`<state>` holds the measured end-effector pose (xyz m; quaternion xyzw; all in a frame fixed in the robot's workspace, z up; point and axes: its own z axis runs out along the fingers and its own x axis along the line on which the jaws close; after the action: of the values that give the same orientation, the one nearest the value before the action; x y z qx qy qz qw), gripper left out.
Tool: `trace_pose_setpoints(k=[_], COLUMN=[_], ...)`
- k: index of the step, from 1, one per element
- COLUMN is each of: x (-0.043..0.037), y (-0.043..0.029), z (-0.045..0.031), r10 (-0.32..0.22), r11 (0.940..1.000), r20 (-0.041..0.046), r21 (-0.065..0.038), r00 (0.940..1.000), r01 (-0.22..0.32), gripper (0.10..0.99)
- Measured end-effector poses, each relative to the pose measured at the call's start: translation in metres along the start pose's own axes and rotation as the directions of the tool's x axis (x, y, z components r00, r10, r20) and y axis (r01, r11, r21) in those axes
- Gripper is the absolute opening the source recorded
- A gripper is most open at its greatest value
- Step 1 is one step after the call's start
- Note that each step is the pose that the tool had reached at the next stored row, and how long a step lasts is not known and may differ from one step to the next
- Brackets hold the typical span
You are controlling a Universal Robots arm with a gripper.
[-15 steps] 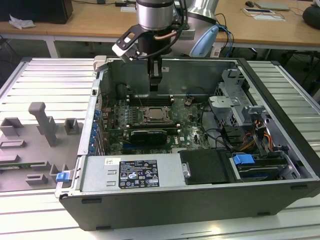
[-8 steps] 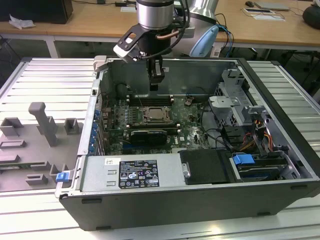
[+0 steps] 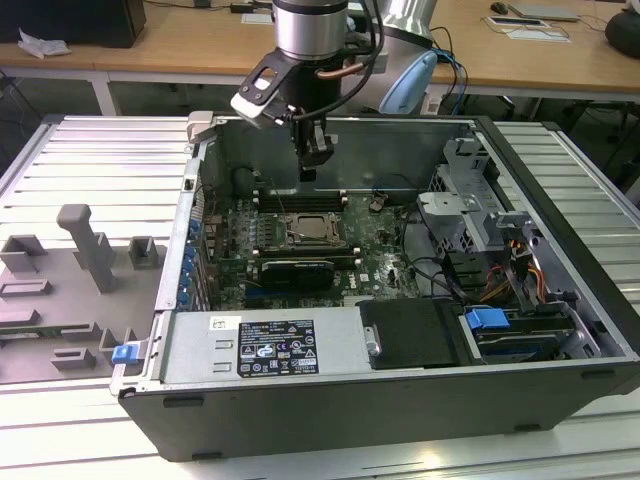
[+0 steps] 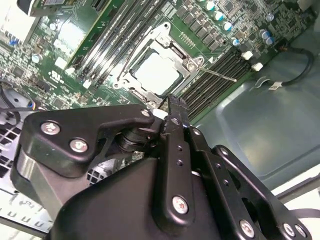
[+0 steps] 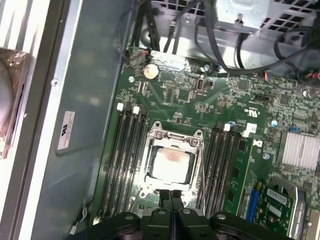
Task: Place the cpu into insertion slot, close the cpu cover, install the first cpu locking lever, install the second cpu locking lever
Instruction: 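Install the first cpu locking lever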
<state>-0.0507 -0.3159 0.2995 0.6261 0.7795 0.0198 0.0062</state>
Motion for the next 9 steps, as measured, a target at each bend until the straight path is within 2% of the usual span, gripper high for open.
trace_pose_setpoints(k=[9], x=[0.0000], y=[0.0000], z=[0.0000], r10=[-0.081], r11=[0.9967], r20=[-0.0031], r21=[0.001], r00=[0.9967], r01=[0.081], gripper=[0.106])
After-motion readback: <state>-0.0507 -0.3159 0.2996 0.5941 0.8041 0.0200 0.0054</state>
